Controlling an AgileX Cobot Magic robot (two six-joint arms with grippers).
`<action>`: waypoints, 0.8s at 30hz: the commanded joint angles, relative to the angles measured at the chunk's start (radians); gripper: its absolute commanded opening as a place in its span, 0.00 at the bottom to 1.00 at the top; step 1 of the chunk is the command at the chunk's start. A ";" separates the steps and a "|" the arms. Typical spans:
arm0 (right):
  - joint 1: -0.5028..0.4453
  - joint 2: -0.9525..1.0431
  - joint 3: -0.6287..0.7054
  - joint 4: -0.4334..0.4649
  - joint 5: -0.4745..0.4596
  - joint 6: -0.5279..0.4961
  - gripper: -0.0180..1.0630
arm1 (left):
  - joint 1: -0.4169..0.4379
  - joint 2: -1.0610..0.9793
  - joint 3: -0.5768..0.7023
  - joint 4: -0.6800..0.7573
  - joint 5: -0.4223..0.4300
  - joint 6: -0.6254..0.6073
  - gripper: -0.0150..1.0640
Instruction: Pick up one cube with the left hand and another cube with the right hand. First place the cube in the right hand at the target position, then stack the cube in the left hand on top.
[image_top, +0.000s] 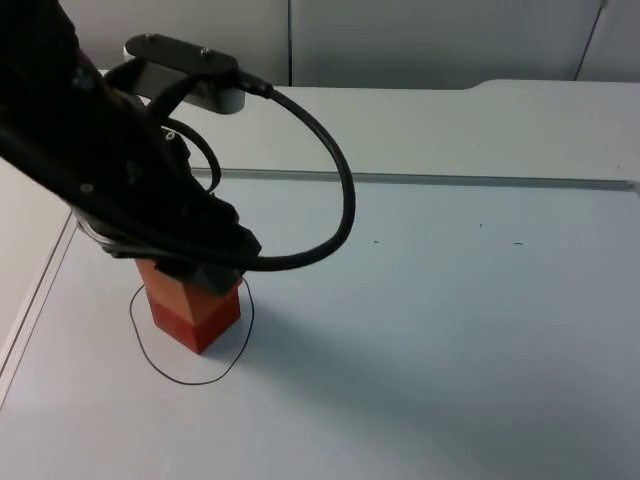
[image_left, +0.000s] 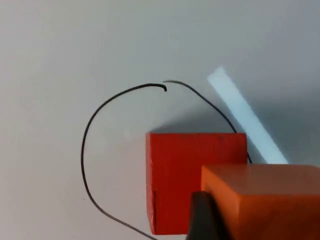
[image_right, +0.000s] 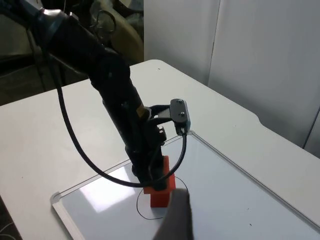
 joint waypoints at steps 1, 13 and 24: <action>0.003 -0.002 0.007 0.000 0.000 0.000 0.67 | 0.006 0.004 -0.012 0.008 -0.025 0.004 0.01; 0.003 -0.002 0.007 0.000 0.000 0.010 0.66 | 0.065 0.017 -0.033 -0.023 0.035 0.058 0.01; 0.003 -0.002 0.007 0.000 0.000 0.013 0.66 | 0.065 0.051 -0.033 -0.052 0.004 0.080 0.01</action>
